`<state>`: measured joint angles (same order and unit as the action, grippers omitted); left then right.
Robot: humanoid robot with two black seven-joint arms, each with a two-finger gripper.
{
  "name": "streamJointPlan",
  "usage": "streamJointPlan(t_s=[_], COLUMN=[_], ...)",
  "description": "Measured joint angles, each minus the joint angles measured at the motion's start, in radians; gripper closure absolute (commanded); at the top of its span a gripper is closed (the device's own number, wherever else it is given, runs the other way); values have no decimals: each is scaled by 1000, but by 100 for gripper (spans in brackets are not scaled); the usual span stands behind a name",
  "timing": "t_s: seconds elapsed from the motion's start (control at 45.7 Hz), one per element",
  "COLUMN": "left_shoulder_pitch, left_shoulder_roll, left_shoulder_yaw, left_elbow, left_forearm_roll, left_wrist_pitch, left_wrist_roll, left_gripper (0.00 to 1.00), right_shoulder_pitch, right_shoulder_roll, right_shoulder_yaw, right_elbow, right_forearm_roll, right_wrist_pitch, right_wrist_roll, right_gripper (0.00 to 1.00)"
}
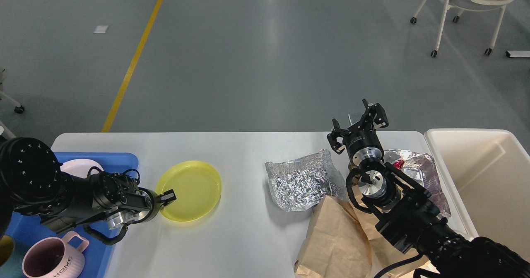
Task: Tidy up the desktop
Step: 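Grip the yellow plate's rim with the left gripper, then lift the yellow plate and carry it over the white plate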
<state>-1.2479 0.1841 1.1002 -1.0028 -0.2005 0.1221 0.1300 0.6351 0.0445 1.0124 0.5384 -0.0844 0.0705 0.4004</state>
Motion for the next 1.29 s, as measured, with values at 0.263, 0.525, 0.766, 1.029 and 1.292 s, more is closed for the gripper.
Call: streamJointPlan(t_s=[0.263, 0.525, 0.766, 1.029, 1.292], left_shoulder_pitch=[0, -36, -141, -290, -541], left_shoulder_roll=[0, 2, 16, 49, 140], left_shoulder_yaw=[0, 1, 21, 68, 149], left_elbow=[-3, -53, -175, -318, -438], left_forearm_roll=[-15, -75, -68, -65, -64], left_wrist_pitch=[4, -2, -26, -92, -320], left_wrist_roll=[0, -1, -1, -2, -2], left_gripper=[100, 100, 100, 100, 100], right_shoulder_pitch=[0, 0, 0, 0, 0], right_shoulder_roll=[0, 0, 0, 0, 0], right_shoulder_yaw=[0, 0, 0, 0, 0], right_elbow=[0, 0, 0, 0, 0], right_forearm_roll=[0, 0, 0, 0, 0], right_wrist_pitch=[0, 0, 0, 0, 0], right_wrist_roll=[0, 0, 0, 0, 0], right_gripper=[0, 0, 0, 0, 0])
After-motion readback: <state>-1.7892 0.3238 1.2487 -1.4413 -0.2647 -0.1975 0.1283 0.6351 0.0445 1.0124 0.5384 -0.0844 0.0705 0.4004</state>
